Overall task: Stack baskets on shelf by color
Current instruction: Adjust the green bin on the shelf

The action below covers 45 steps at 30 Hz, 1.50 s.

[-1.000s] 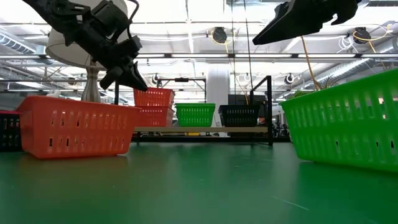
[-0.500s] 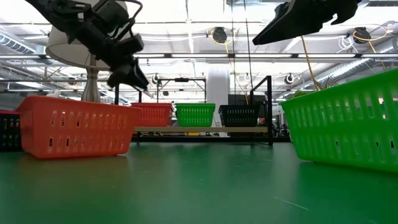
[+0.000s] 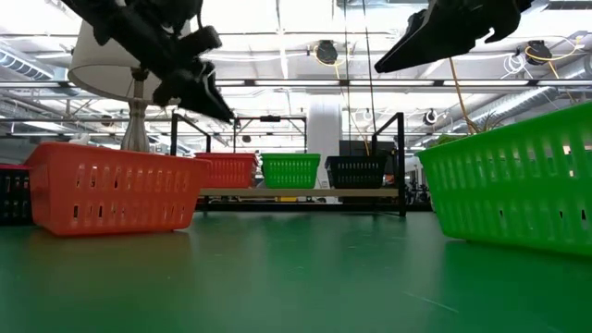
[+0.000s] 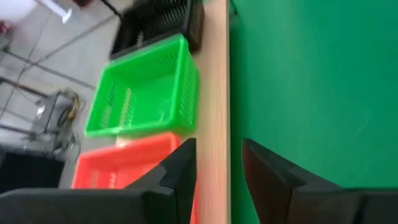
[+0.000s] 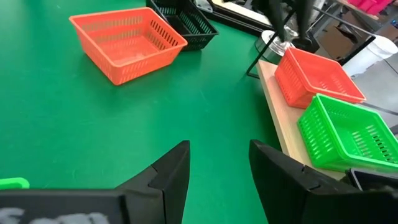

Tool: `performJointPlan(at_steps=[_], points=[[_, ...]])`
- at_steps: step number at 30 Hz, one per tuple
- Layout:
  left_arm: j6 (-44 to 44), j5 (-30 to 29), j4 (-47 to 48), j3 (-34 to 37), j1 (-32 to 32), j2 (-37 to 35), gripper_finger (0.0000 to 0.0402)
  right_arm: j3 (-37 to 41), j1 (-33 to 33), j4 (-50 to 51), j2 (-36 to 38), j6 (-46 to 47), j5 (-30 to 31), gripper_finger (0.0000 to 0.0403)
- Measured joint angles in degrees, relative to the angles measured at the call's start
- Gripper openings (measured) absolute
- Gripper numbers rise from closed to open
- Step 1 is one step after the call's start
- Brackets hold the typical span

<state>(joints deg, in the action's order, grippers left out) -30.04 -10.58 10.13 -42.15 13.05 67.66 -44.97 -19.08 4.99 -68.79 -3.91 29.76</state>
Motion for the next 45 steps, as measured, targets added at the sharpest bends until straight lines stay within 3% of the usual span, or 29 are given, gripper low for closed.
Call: performJointPlan(at_steps=[3,10,19,32,45], points=[[0.0,-3.1,1.8,0.0,-0.9,2.8,0.0112,0.0,0.3,-0.1,0.0,0.1,0.0,0.016],[-2.3,-3.6,0.5,0.0,1.2,9.4,0.0055,0.0,0.3,-0.2,0.0,0.2,0.0,0.016],[-2.4,-6.5,2.2,0.0,4.1,10.9,0.0006,0.0,0.3,-0.1,0.0,0.1,0.0,0.016],[-2.4,-9.3,3.4,0.0,4.9,10.6,0.0027,0.0,0.3,0.0,0.0,0.0,0.0,0.016],[-2.3,-12.0,4.7,0.0,4.8,10.6,0.0003,0.0,0.3,-0.1,0.0,0.0,-0.1,0.016]])
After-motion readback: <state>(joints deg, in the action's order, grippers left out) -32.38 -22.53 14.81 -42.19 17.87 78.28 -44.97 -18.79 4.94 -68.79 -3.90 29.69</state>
